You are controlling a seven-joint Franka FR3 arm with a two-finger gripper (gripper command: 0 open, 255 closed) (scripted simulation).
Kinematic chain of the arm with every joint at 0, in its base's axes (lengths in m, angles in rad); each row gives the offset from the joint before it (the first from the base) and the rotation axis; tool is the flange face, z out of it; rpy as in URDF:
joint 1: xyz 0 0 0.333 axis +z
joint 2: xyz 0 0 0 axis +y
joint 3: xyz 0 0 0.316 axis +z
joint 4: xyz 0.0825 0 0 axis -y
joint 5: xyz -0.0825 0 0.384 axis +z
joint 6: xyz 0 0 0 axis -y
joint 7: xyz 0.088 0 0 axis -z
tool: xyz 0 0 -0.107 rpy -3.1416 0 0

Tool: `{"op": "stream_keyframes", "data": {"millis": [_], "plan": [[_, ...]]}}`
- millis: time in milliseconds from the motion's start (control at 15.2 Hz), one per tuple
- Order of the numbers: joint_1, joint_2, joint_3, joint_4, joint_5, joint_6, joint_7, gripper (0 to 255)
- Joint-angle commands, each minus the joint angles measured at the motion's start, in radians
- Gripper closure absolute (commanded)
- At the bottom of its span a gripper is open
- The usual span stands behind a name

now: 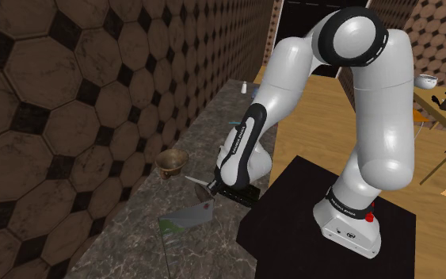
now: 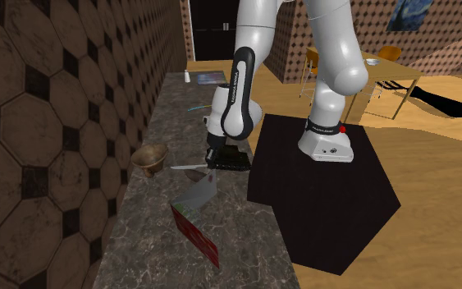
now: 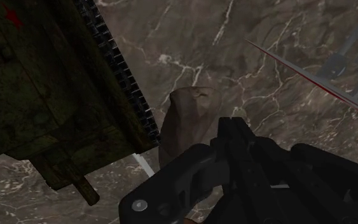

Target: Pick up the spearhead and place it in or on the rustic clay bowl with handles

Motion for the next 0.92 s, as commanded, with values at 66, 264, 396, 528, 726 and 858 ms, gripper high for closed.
{"op": "stream_keyframes", "data": {"millis": [66, 264, 396, 528, 726, 858], "plan": [[0.000, 0.000, 0.000, 0.000, 0.000, 0.000, 0.000, 255], [0.000, 0.000, 0.000, 0.000, 0.000, 0.000, 0.000, 0], [0.075, 0.036, -0.119, 0.103, 0.016, -0.131, 0.011, 0], [0.125, 0.088, -0.218, 0.207, 0.003, -0.254, 0.050, 0], [0.147, 0.184, -0.308, 0.365, -0.035, -0.417, 0.122, 0], [0.139, 0.215, -0.297, 0.380, -0.033, -0.400, 0.119, 0]]}}
